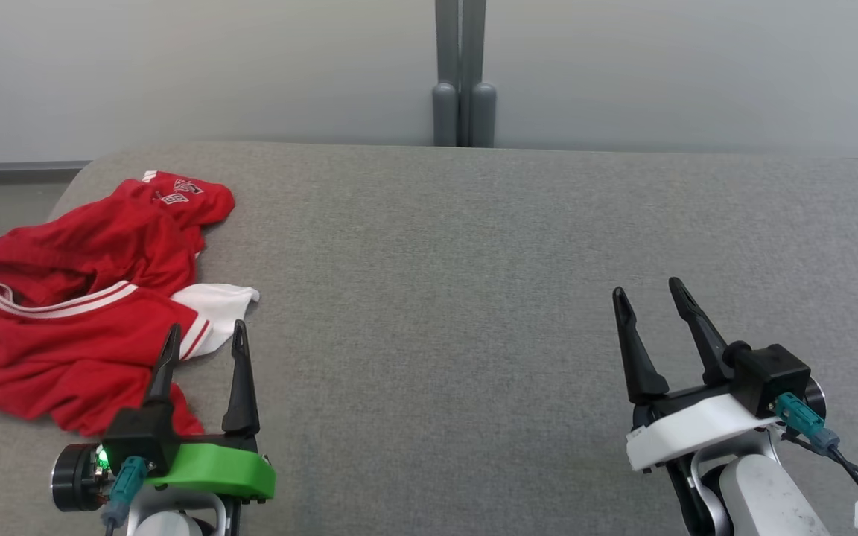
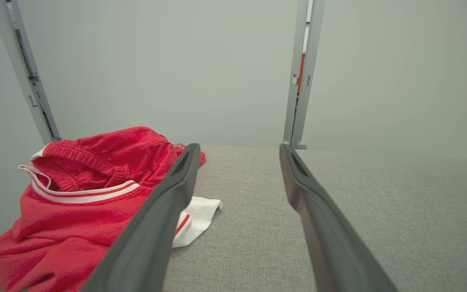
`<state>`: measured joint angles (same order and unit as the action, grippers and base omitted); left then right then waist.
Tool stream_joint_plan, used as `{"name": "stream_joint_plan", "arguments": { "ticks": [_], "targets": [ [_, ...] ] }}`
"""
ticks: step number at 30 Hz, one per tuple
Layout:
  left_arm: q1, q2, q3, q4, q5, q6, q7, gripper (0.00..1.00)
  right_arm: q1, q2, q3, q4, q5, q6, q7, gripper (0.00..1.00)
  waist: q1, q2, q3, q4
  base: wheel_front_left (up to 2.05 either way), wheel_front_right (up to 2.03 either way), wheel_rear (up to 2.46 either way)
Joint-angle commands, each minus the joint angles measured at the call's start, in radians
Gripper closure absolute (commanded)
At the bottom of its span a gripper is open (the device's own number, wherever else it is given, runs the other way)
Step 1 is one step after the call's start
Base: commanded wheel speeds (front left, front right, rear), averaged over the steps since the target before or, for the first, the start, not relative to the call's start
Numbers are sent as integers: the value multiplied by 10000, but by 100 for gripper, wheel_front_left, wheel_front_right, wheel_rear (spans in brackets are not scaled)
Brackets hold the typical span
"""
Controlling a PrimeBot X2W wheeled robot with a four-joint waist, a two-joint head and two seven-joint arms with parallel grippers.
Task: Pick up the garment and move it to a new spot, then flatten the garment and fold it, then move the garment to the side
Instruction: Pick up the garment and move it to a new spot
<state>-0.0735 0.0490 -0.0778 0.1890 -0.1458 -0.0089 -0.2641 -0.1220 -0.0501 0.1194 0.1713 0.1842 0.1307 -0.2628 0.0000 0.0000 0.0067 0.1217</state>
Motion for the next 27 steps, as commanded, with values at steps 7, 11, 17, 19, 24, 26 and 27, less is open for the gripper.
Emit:
{"name": "stream_joint_plan", "arguments": {
  "ticks": [7,11,17,19,24,26,27],
  "targets": [
    [-2,28,257,-9,-240,32,-7,0,90,-10,278,40,266,1,-30,0,0,0,93,1729,0,0,0],
    [45,26,381,92,-465,71,-7,0,10,-44,525,133,329,1,-30,0,0,0,108,2399,0,0,0],
    [141,26,557,189,-482,78,-7,0,-59,-100,780,190,424,-1,-30,0,0,0,53,3038,0,0,0],
    [194,25,590,220,-467,74,-7,0,-84,-128,809,230,443,-1,-30,0,0,0,17,3147,0,0,0],
    [251,25,646,307,-460,36,-7,0,-82,-134,909,290,481,-1,-30,0,0,0,-29,3234,0,0,0],
    [178,34,704,394,-536,-9,-5,0,-120,-146,988,277,483,-1,-30,0,0,0,-7,3180,0,0,0],
    [120,61,713,485,-596,-73,-7,0,-143,-150,1035,263,480,-1,-30,0,0,0,11,3133,0,0,0]
  ]
}}
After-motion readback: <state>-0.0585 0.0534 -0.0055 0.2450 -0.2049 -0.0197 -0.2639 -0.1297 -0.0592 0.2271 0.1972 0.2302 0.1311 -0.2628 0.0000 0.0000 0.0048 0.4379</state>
